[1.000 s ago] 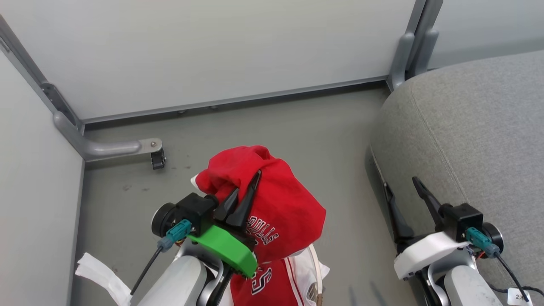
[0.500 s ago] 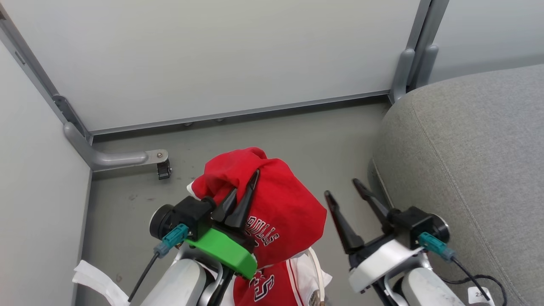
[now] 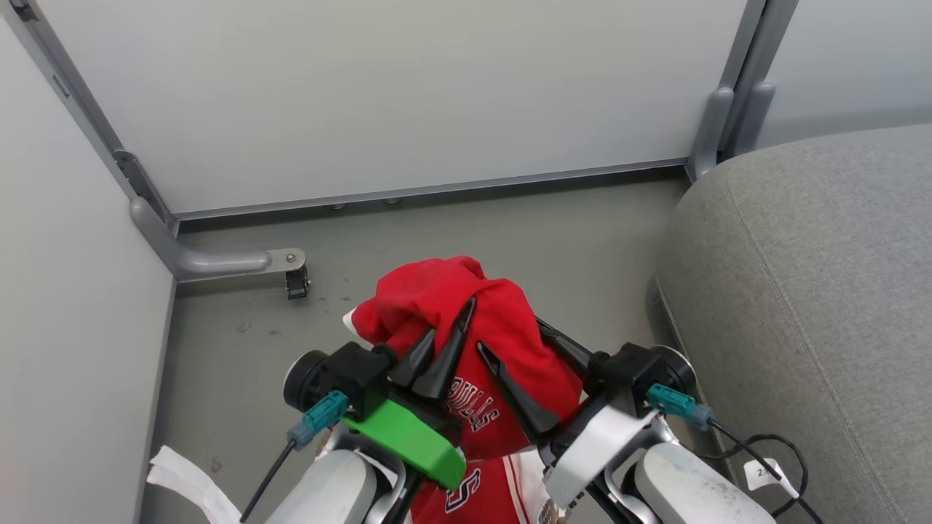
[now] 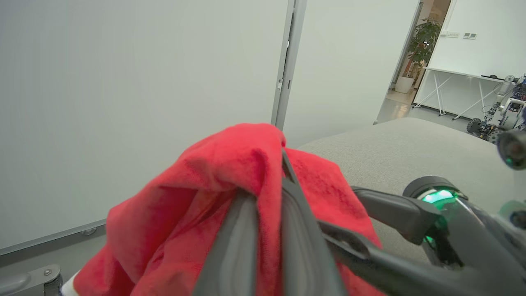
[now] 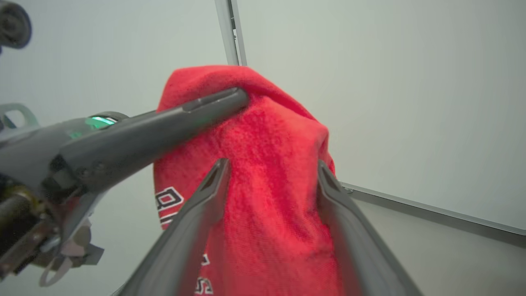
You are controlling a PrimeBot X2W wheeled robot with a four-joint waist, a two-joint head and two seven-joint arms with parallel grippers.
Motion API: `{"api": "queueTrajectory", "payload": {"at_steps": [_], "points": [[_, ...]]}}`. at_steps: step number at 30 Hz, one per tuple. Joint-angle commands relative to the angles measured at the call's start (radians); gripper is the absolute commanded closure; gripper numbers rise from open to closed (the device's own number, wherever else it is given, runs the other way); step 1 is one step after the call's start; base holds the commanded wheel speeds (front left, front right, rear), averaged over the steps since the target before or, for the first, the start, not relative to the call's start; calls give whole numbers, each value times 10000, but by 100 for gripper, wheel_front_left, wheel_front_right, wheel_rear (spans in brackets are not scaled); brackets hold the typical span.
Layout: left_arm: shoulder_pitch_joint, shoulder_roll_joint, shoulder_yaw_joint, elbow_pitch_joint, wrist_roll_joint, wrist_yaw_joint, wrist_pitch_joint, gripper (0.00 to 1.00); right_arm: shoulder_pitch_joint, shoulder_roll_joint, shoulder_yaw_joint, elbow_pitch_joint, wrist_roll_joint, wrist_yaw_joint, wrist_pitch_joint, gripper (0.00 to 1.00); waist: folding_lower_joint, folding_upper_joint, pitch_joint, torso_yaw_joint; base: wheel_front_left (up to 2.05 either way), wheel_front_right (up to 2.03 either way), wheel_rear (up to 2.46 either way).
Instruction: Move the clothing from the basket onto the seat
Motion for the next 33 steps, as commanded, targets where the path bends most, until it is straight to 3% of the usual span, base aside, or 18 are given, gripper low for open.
{"api": "queueTrajectory", "payload": {"at_steps": [1,9,10,11,12,17,18,19,20,25,33], "points": [[36,26,-107,-111,-53,14,-7,100,-166,-35,91,193,54,-10,-47,0,1,0,4,107,0,0,0],[-21,95,-820,-333,-359,14,-7,100,-474,119,556,901,438,-10,-47,0,1,0,35,421,0,0,0],[-13,100,-884,-328,-423,14,-7,100,-485,139,542,919,457,-10,-47,6,1,0,40,443,0,0,0],[-10,111,-933,-328,-444,14,-7,100,-504,166,570,908,469,-10,-47,65,1,0,45,466,0,0,0],[-12,124,-961,-333,-459,14,-7,100,-500,185,585,872,489,-10,-47,100,1,0,50,476,0,0,0],[70,182,-856,-273,-358,14,-7,100,-257,187,364,611,391,-10,-49,100,1,0,106,353,0,0,0],[113,177,-771,-268,-299,14,-6,64,-186,184,290,539,360,-10,-49,100,1,0,116,290,0,0,0],[158,167,-677,-274,-255,14,-6,47,-141,172,249,486,327,-10,-47,100,1,0,142,212,0,0,0],[191,155,-623,-271,-197,14,-6,0,-107,154,202,443,309,-10,-49,100,1,0,165,142,0,0,0],[311,101,-341,-211,68,14,-6,0,74,123,-125,158,169,-9,-49,100,1,0,284,-467,0,0,0],[456,239,-17,35,280,14,-6,0,294,70,-472,-161,-54,-10,-49,100,1,0,522,-2186,0,0,0]]}}
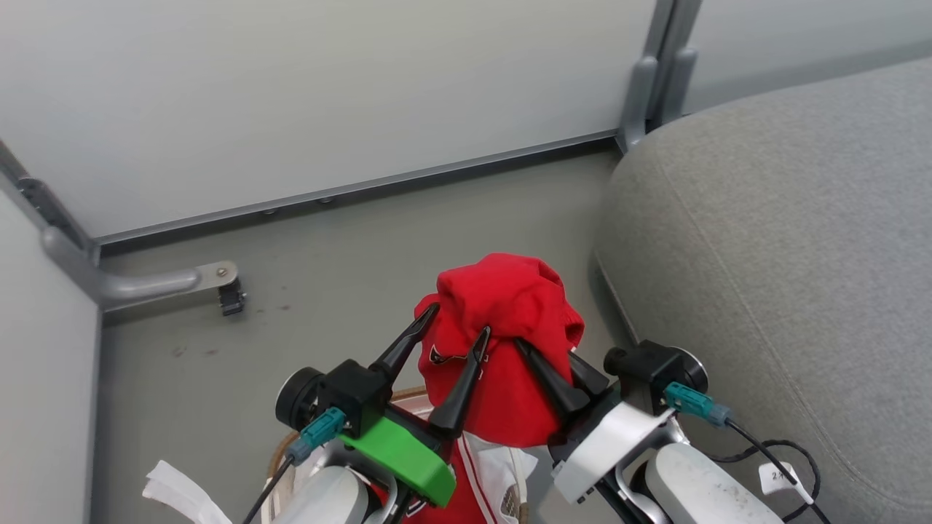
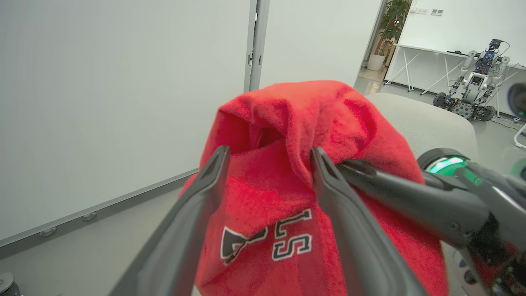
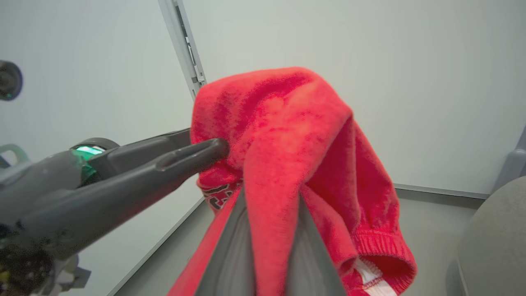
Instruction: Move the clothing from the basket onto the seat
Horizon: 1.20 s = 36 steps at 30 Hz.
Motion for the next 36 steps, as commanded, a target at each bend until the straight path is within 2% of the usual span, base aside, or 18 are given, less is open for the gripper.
{"api": "queueTrajectory", "payload": {"at_steps": [1,7,16,24,28,33,36], "points": [[137,47,104,38,52,14,-2,0,127,-50,-129,-105,-80,-10,-51,100,0,0,252,-1169,0,0,0],[204,100,223,152,172,14,-4,0,337,-53,-563,-337,-213,-9,-51,100,0,0,477,-2387,0,0,0],[256,221,353,176,224,14,-2,0,711,64,-981,-569,-343,-9,-51,100,0,0,756,-3571,0,0,0],[-249,383,-183,247,82,14,-4,0,1000,159,-1741,-926,-704,-9,-51,100,0,0,1192,-3794,0,0,0],[-459,501,-301,184,29,14,-2,0,819,182,-2435,-1099,-1199,-10,-51,100,0,0,1539,-3837,0,0,0],[-624,816,-274,40,35,14,-2,0,46,195,-3167,-929,-1834,-10,-51,100,0,0,2168,-3844,0,0,0],[-795,1118,-306,-121,123,14,-4,0,-718,-14,-3563,-697,-2066,-12,-51,100,0,0,2722,-3733,0,0,0]]}}
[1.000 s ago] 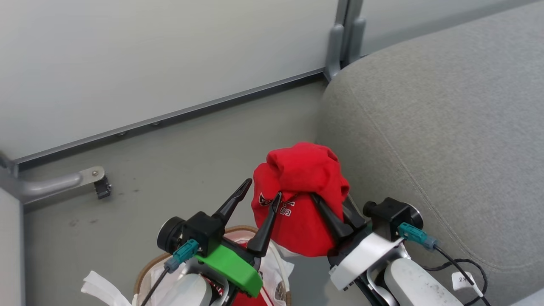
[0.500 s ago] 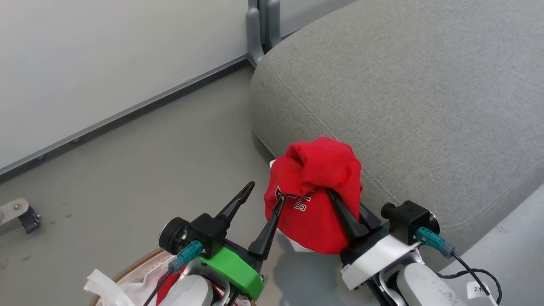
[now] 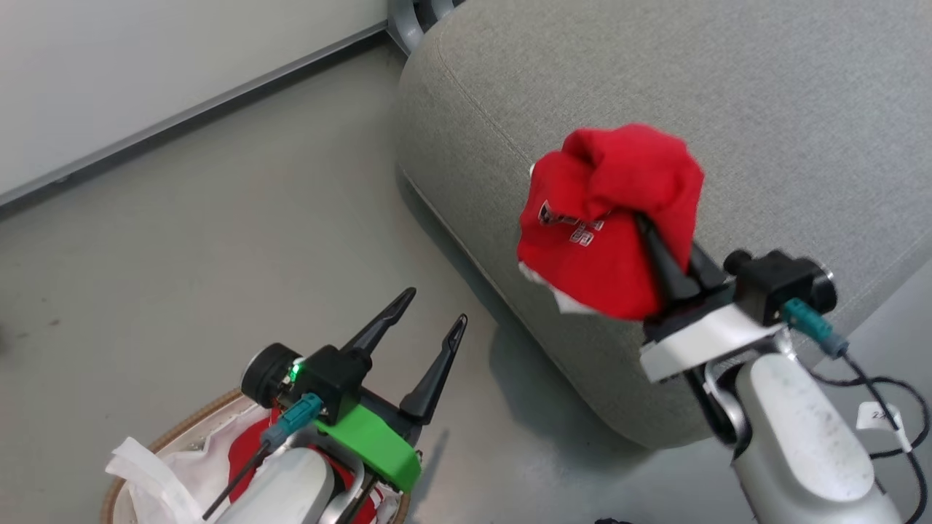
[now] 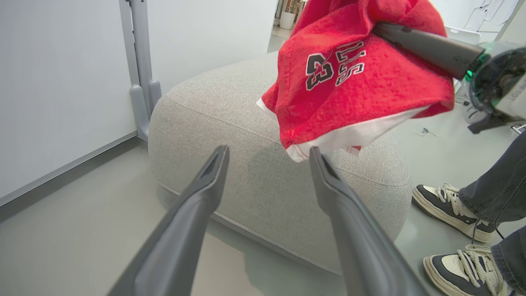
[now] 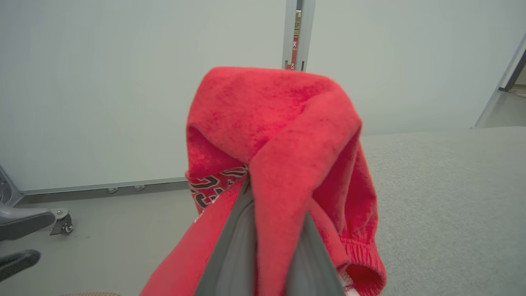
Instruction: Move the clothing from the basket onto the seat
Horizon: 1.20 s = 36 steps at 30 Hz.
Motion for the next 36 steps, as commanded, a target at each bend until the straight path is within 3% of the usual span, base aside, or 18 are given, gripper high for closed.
{"api": "queueTrajectory", "payload": {"at_steps": [1,11,28,36], "points": [[-363,223,-19,-101,38,14,-2,0,-469,-196,-261,89,-145,-12,-51,100,0,-1,834,179,0,0,0],[-1381,1132,-624,-300,-69,14,-2,0,-3106,-940,-2120,1355,-324,-12,-51,100,0,-1,2676,936,0,0,0],[-2981,1562,-1305,-505,-291,14,-2,0,-6677,-3034,-4039,4160,-1509,-12,-51,100,0,-1,4898,2215,0,0,0],[-3112,1589,-1277,-391,-283,14,-2,0,-6960,-2790,-5829,4901,-2165,-12,-49,100,0,-1,5215,2431,0,0,0]]}}
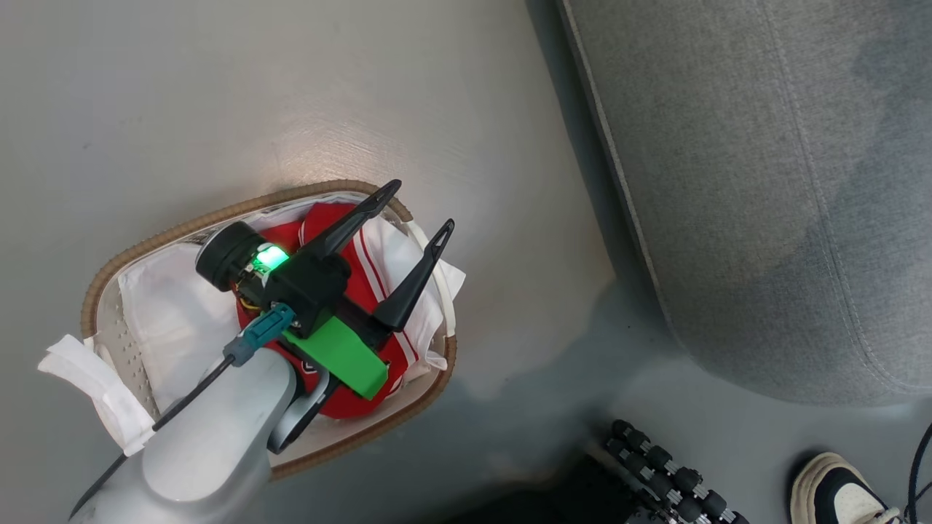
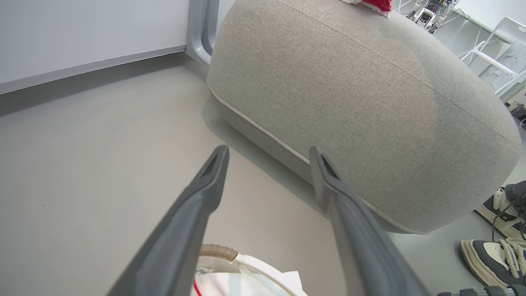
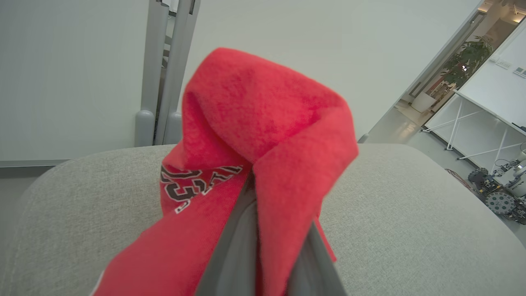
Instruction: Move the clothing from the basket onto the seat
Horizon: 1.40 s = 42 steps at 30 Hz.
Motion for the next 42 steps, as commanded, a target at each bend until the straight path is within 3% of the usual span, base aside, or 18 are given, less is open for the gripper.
{"api": "queueTrajectory", "payload": {"at_steps": [1,3,4,5,6,12,22,31,42], "points": [[-203,26,78,22,-1,14,-4,0,132,72,-216,20,-142,-14,-48,100,-2,-1,189,187,0,0,0],[-159,10,111,43,6,14,-4,0,360,307,-524,17,-290,-14,-48,73,-2,-1,148,153,0,0,0],[-124,4,123,62,8,14,-4,0,471,423,-655,-12,-382,-14,-48,51,-2,-1,112,121,0,0,0],[-100,0,139,79,9,14,-4,0,554,503,-763,-80,-429,-14,-49,15,-2,-1,74,87,0,0,0],[-75,-13,129,98,17,14,-4,0,677,606,-883,-151,-467,-14,-49,0,-2,-1,12,49,0,0,0],[179,-127,190,309,-44,14,-4,0,1623,1128,-1087,-537,-610,-14,-49,0,-2,-1,-573,-128,0,0,0],[837,-532,1003,658,161,14,-4,0,3205,1517,-158,-1489,-170,-14,-49,0,-2,-1,-1770,-106,0,0,0],[1593,-1103,2121,996,528,14,-4,0,4420,1786,959,-2631,330,-14,-48,0,-2,-1,-2688,512,0,0,0],[2340,-1628,3237,1200,842,14,-4,0,5163,2381,1949,-3124,617,-14,-48,0,-2,-1,-3559,1422,0,0,0]]}}
